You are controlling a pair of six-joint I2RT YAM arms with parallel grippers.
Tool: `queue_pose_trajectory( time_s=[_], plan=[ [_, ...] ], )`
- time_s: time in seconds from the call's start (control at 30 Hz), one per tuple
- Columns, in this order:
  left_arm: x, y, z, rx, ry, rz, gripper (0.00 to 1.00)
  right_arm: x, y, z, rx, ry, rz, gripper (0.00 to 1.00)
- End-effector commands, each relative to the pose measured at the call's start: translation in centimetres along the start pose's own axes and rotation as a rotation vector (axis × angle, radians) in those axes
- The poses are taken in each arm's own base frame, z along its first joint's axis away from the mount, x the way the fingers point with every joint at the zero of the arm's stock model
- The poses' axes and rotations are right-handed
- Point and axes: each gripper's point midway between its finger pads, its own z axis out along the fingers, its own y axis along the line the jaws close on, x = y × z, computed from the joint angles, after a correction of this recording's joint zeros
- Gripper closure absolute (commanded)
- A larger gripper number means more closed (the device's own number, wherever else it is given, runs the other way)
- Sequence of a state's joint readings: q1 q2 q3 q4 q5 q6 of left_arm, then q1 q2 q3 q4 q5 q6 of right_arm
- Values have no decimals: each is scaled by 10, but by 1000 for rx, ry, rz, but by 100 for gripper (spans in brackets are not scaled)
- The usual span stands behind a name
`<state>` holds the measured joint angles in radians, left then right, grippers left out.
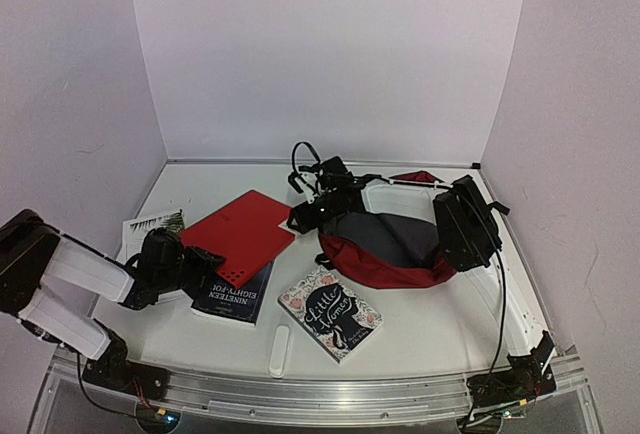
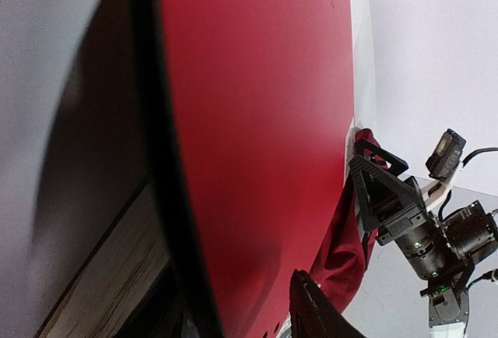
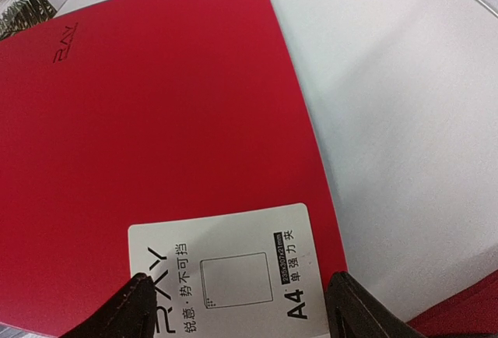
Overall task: Pack the student bag
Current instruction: Pick up the files from the center of the board.
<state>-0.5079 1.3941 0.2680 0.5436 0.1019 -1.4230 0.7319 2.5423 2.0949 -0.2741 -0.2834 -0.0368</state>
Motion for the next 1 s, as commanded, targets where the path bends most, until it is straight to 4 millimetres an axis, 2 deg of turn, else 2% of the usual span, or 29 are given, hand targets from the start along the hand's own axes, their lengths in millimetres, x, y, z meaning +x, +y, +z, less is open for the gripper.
queue_pose_trajectory(
  time_s=[0.0,0.07,0.17,0.27,0.37,0.43,0.47,0.53,0.6,0.7,0.73,0.83,0.9,0.97],
  plan=[
    [-5,-14,20,100,-18,3,57,23,12,4,-32,67,8,26],
    [-6,-22,24,170,-23,10,59,26,14,5,-37,74,5,26],
    [-5,-30,28,255,-24,24,68,30,18,6,-43,82,-1,27],
    [-6,-35,25,327,-32,30,84,29,20,4,-47,82,0,28],
    [-7,-42,19,367,-41,39,95,17,26,-8,-79,65,25,23],
    [-7,-44,17,353,-44,55,99,1,32,-27,-117,41,59,17],
    [-8,-52,14,365,-50,70,100,-9,34,-38,-134,26,78,15],
    [-8,-57,11,333,-54,116,100,-34,34,-68,-171,-22,103,11],
    [-10,-73,1,322,-69,186,100,-55,31,-100,-197,-69,115,9],
    [-15,-102,-23,293,-108,330,100,-77,21,-145,-210,-127,119,6],
    [-17,-113,-35,296,-129,378,100,-79,17,-157,-209,-134,121,5],
    [-20,-132,-64,284,-163,496,100,-82,-3,-192,-175,-149,109,4],
    [-14,-144,-81,314,-148,574,100,-71,-19,-205,-119,-118,87,4],
    [-5,-153,-88,336,-104,622,100,-52,-37,-212,-34,-60,56,5]
  ],
)
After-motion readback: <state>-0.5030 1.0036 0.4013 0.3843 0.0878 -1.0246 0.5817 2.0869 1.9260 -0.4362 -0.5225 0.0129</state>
